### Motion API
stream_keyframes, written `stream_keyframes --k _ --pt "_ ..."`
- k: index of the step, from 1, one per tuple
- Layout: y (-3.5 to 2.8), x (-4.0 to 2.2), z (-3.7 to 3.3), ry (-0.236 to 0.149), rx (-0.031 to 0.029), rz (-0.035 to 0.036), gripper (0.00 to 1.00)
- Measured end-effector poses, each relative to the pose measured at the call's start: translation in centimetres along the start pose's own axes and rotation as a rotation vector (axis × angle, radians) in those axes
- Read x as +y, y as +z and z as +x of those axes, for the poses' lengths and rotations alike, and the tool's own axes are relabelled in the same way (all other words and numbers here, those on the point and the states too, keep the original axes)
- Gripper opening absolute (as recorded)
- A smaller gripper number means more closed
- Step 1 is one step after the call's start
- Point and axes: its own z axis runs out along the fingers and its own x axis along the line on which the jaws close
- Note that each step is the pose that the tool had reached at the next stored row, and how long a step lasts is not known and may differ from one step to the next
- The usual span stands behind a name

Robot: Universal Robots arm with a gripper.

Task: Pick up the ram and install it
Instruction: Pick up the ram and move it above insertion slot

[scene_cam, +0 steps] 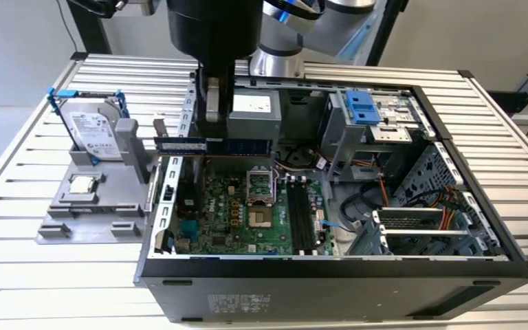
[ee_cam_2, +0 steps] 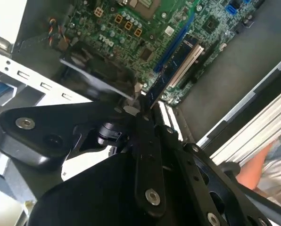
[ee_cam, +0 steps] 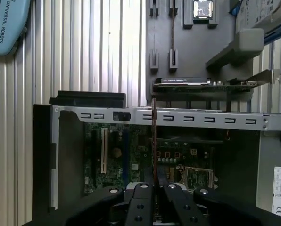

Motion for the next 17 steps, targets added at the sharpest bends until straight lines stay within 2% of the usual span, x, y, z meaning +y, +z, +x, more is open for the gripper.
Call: stream_keyframes --k 4,17 --pt "-0.04 -1.42 0.00 0.000 -0.0001 -0.0005 0.00" --pt "-0.22 -6.63 0.02 0.000 0.0000 -0.0039 0.00"
